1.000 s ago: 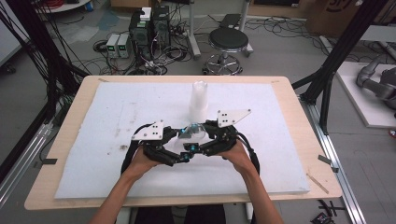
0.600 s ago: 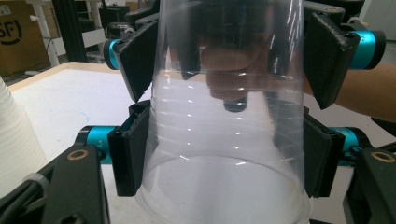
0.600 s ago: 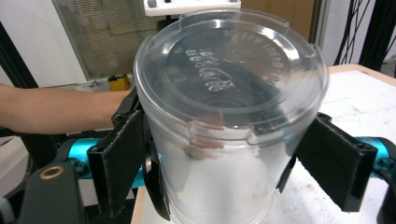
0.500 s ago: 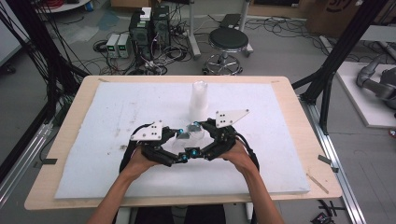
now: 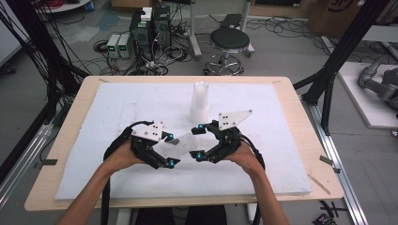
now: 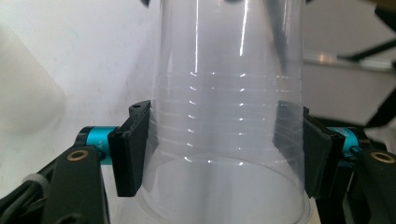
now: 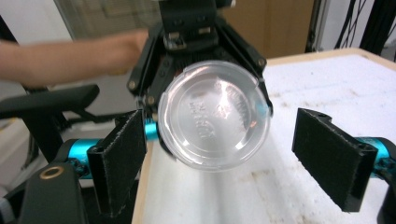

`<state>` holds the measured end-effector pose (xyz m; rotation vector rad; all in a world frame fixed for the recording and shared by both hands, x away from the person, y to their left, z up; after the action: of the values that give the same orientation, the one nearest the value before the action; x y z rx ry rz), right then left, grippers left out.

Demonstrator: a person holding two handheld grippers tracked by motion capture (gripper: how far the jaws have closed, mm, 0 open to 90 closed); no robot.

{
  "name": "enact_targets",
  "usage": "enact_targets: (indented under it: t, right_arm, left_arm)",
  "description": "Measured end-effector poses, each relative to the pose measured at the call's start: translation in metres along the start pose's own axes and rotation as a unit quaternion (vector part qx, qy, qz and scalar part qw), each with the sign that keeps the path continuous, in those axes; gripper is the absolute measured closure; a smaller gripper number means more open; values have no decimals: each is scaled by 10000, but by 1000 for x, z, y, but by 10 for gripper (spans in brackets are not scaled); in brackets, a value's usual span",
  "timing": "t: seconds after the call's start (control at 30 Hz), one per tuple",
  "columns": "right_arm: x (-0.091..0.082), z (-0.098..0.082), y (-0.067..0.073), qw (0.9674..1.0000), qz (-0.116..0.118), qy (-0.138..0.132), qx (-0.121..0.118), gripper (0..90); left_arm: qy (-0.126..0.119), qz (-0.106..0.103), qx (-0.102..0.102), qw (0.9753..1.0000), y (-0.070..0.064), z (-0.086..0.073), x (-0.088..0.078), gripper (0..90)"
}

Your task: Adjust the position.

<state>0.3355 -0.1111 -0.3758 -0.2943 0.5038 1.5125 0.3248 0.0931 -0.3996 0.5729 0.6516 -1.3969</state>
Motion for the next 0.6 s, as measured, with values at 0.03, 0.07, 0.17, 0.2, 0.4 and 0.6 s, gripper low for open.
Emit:
enact_targets:
  t: [0.03,0.07,0.17,0.2,0.4,0.6]
  right_arm:
    - [0,0,1,10000,-17,78,21,174]
    - [0,0,2,9999,-36,157,-24,174]
    - [1,1,4,9989,-105,434,-145,174]
    - [1,1,5,9984,-152,518,-174,174]
    - [4,1,9,9926,-278,1111,-404,174]
    - [9,0,9,9850,-435,1593,-510,175]
  left_arm:
    - [205,-18,39,9998,0,0,-1,305]
    - [374,-39,63,9993,0,0,-2,304]
    - [792,-129,156,9967,0,0,-4,304]
    - [944,-154,168,9953,0,0,-5,304]
    - [1619,-215,195,9864,2,2,-9,304]
    - [2150,-295,171,9760,5,2,-9,304]
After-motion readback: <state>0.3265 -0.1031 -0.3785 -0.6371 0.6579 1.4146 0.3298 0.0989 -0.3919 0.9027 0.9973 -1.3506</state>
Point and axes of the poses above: each handheld gripper's, and its own axes: x roughly forward along the jaws, z roughly out of its top, y roughly to its left, the point moved 4 cm from there along x, roughly forward along the jaws, and after that the axes turned 11 degrees about y, right-handed, at the moved point
